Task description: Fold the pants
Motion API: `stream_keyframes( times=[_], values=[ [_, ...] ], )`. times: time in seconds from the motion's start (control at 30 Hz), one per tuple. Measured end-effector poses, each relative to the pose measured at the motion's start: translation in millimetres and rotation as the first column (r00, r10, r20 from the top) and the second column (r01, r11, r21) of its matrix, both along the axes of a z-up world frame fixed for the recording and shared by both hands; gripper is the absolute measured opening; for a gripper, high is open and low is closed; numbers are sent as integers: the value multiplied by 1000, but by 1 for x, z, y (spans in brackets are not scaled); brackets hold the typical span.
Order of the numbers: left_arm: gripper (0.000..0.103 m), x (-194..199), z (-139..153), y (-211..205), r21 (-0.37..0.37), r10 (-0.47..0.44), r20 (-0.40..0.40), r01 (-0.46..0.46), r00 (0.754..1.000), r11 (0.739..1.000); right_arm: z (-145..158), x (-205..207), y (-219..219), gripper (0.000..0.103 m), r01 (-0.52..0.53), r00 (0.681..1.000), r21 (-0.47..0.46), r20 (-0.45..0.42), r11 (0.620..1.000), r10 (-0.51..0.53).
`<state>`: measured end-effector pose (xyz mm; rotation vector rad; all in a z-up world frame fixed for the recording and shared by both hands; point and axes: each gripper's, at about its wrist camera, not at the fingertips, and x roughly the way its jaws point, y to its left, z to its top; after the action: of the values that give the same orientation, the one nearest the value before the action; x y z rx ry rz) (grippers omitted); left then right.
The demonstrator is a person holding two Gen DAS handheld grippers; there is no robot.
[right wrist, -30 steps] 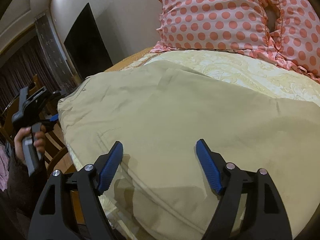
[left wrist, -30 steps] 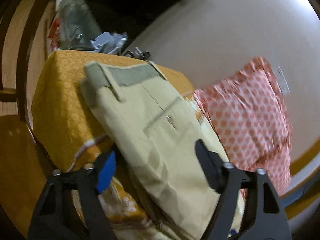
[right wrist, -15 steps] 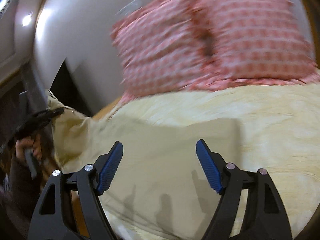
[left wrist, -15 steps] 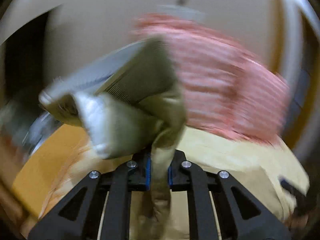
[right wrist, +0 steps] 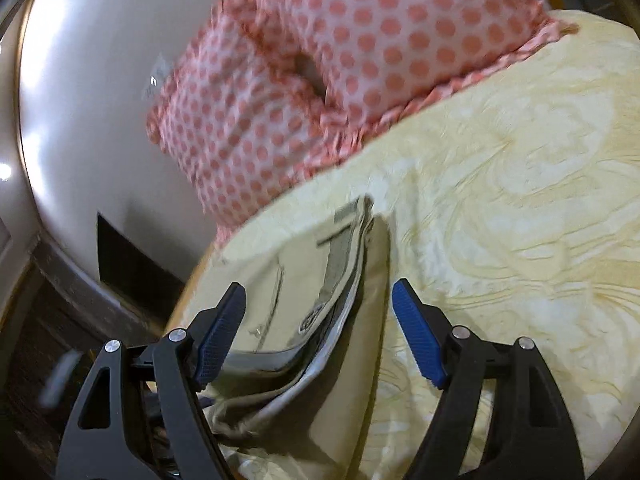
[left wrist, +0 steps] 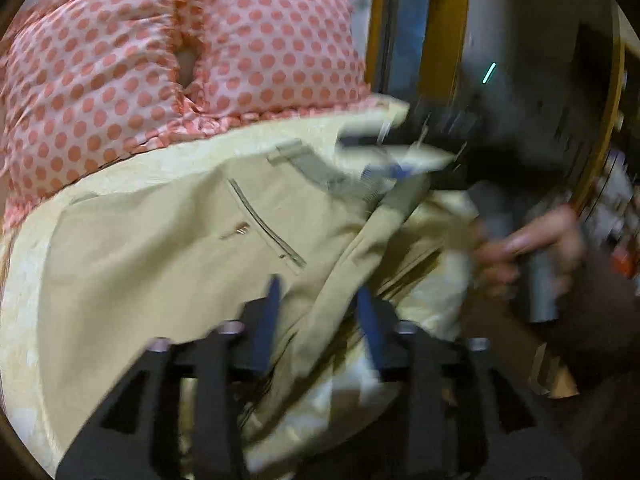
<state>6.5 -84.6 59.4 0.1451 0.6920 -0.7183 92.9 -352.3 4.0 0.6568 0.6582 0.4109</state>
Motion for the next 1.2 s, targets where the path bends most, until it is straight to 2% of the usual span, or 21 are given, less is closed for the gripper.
stream_keyframes(
  times=[0.03, 0.07, 0.13, 0.2, 0.23, 0.33, 0.37, 0.43, 0.47, 0.5, 0.57, 0.6, 0.63, 0.67, 0.73, 0.87, 1.03, 1.1, 1.13, 1.17, 1.2],
  values=[
    [72, 0, 13, 15, -65, 9, 5, -9, 1000, 998, -2, 5, 4, 77, -17, 1000, -11, -15, 1000, 17],
    [79, 4, 29, 37, -150, 38, 17, -35, 999, 988, -6, 11, 9, 77, -33, 999, -25, -36, 999, 32],
    [79, 17, 42, 75, -229, 126, 5, -122, 992, 966, -11, 22, 20, 74, -57, 995, -78, -81, 995, 51],
    [77, 49, 41, 117, -227, 297, -45, -299, 954, 927, -11, 30, 30, 69, -67, 995, -161, -87, 985, 53],
    [74, 74, 31, 140, -208, 365, -106, -380, 925, 901, -11, 32, 31, 68, -68, 994, -170, -92, 983, 53],
    [59, 132, -7, 176, -171, 396, -305, -459, 866, 872, -13, 46, 29, 56, -66, 992, -164, -121, 984, 46],
    [58, 141, -17, 182, -154, 396, -350, -469, 849, 870, -14, 50, 27, 55, -69, 990, -156, -129, 985, 49],
    [57, 161, -35, 184, -142, 359, -420, -451, 834, 881, -15, 57, 25, 52, -92, 987, -138, -141, 986, 72],
    [57, 166, -38, 179, -142, 341, -431, -435, 836, 889, -16, 58, 25, 47, -106, 986, -136, -145, 985, 87],
    [58, 165, -40, 177, -152, 317, -434, -415, 844, 897, -16, 59, 26, 34, -119, 984, -141, -146, 983, 98],
    [55, 164, -43, 171, -175, 265, -454, -377, 850, 910, -19, 60, 25, 19, -175, 976, -120, -151, 977, 156],
    [49, 165, -43, 171, -177, 261, -459, -375, 849, 910, -19, 61, 24, 15, -198, 972, -90, -147, 976, 183],
    [30, 168, -44, 172, -167, 259, -469, -373, 844, 913, -19, 61, 23, 14, -208, 970, -76, -146, 975, 196],
    [18, 176, -45, 169, -163, 258, -477, -373, 840, 913, -18, 62, 22, 12, -218, 968, -63, -145, 974, 207],
    [11, 190, -42, 167, -176, 242, -497, -369, 834, 913, -13, 68, 20, 11, -232, 965, -46, -134, 972, 224],
    [9, 218, -23, 152, -132, 280, -425, -365, 861, 922, 8, 93, 20, 11, -231, 970, -65, -91, 971, 225],
    [10, 290, -11, 116, -85, 372, -301, -414, 878, 906, 25, 154, 6, 11, -130, 991, -110, -51, 985, 125],
    [14, 309, -15, 105, -45, 407, -268, -433, 873, 900, 22, 179, -1, 11, -73, 996, -149, -54, 986, 66],
    [22, 315, -18, 100, -15, 427, -260, -446, 866, 895, 18, 186, -1, 12, -63, 997, -180, -65, 982, 52],
    [29, 315, -18, 98, 4, 444, -261, -459, 857, 889, 12, 196, 0, 16, -60, 994, -243, -108, 968, 35],
    [31, 310, -15, 100, 10, 457, -244, -469, 856, 883, 9, 197, 0, 25, -60, 991, -270, -135, 961, 24]
  ],
)
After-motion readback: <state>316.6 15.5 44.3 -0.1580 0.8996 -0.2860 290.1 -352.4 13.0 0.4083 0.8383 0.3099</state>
